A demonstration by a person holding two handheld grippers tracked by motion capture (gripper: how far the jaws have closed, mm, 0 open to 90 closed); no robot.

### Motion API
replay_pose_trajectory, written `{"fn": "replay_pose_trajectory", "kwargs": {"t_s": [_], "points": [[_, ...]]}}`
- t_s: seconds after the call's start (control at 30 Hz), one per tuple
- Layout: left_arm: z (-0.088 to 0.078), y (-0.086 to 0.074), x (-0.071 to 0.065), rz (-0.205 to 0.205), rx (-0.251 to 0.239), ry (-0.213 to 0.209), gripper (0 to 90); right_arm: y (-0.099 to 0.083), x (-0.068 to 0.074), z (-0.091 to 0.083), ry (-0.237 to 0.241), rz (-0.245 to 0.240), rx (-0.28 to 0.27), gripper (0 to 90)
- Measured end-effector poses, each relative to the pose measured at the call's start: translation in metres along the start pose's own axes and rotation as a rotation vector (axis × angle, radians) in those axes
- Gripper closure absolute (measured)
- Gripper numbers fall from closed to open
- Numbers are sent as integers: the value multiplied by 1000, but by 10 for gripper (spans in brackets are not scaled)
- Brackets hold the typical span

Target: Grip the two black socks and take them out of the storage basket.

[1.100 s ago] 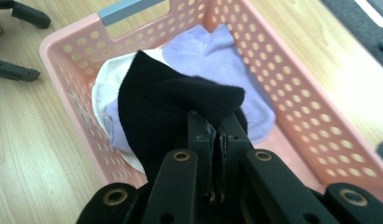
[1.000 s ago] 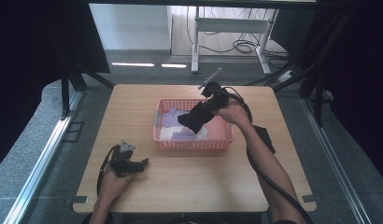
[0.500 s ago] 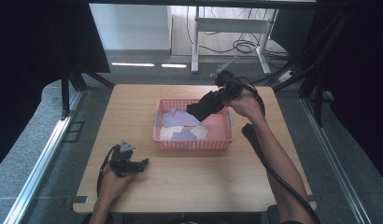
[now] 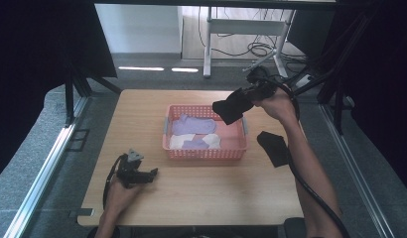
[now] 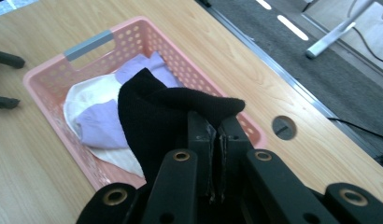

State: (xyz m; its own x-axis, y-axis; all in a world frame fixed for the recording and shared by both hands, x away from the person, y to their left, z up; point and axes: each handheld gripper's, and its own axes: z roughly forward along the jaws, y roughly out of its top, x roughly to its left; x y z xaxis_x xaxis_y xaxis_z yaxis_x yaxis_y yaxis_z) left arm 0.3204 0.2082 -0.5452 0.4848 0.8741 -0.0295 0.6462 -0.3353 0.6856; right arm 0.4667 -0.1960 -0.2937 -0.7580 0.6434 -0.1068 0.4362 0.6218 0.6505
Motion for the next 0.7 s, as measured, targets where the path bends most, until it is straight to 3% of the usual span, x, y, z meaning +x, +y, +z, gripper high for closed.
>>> {"fn": "replay_pose_trajectory", "kwargs": {"t_s": [0.43, 0.57, 0.7], "points": [[0, 0, 0, 0, -1, -1, 129, -21, -27, -37, -81, 52, -6, 860], [0, 0, 0, -1, -1, -1, 129, -42, -40, -45, -126, 90, 13, 859], [0, 0, 0, -1, -3, 0, 129, -67, -48, -38, -144, 128, 42, 858]]}}
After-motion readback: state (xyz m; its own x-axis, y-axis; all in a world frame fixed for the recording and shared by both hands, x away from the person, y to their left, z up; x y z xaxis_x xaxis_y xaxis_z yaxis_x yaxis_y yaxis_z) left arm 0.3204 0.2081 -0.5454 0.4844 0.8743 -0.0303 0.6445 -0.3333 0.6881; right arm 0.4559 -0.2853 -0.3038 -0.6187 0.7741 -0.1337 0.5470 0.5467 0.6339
